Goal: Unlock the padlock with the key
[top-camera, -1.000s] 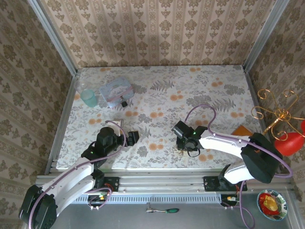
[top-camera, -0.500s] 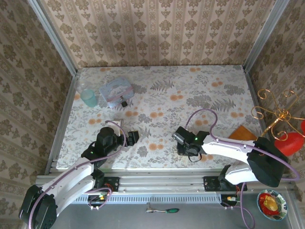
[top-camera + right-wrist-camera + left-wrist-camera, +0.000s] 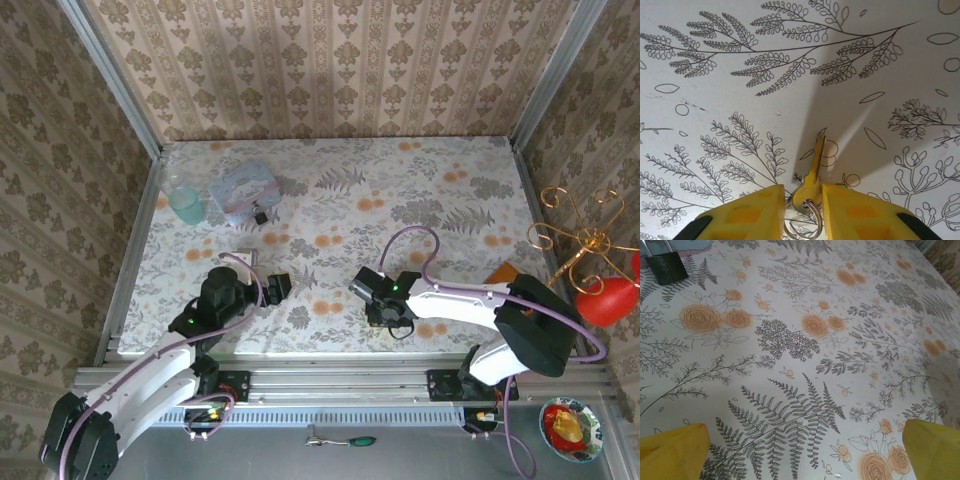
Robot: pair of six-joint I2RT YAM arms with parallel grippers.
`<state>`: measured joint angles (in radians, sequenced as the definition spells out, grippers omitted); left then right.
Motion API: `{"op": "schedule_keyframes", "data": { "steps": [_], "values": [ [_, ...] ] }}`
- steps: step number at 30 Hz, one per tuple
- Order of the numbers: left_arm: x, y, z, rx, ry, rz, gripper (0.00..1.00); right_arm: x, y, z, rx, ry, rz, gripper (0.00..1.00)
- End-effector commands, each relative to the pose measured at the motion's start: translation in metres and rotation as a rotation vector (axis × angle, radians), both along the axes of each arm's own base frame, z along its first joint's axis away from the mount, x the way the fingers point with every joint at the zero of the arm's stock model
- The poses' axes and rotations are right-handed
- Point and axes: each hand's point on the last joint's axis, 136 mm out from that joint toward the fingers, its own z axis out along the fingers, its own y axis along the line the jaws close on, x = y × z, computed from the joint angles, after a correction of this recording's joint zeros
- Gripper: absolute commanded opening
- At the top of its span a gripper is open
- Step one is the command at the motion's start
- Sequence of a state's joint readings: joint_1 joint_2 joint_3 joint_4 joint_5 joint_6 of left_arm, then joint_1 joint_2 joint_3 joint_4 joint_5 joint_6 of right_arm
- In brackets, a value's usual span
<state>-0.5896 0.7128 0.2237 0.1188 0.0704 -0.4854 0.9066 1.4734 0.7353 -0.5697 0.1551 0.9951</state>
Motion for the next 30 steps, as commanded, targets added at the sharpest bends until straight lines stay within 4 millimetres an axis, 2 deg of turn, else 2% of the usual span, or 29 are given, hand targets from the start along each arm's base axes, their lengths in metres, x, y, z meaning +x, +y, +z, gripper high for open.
{"op": "schedule_keyframes", "data": {
  "steps": [1, 8, 23, 26, 30],
  "values": [
    [-0.001, 0.001, -0.002, 0.018, -0.01, -0.003, 1.0, 0.003, -0.004, 0.001, -0.054, -0.012, 0.003, 0.29],
    [-0.001, 0.001, -0.001, 0.018, -0.011, -0.001, 1.0, 0.0, -0.01, -0.003, -0.09, -0.001, 0.003, 0.28],
    [0.001, 0.001, -0.004, 0.024, -0.006, 0.0, 1.0, 0.004, -0.014, 0.006, -0.089, -0.048, -0.005, 0.12],
    [0.002, 0.001, -0.005, 0.027, -0.003, 0.003, 1.0, 0.006, -0.015, 0.011, -0.086, -0.067, -0.008, 0.07],
    [0.003, 0.0, -0.006, 0.024, 0.005, 0.005, 1.0, 0.014, -0.011, 0.029, -0.038, -0.141, 0.017, 0.04]
  ]
}}
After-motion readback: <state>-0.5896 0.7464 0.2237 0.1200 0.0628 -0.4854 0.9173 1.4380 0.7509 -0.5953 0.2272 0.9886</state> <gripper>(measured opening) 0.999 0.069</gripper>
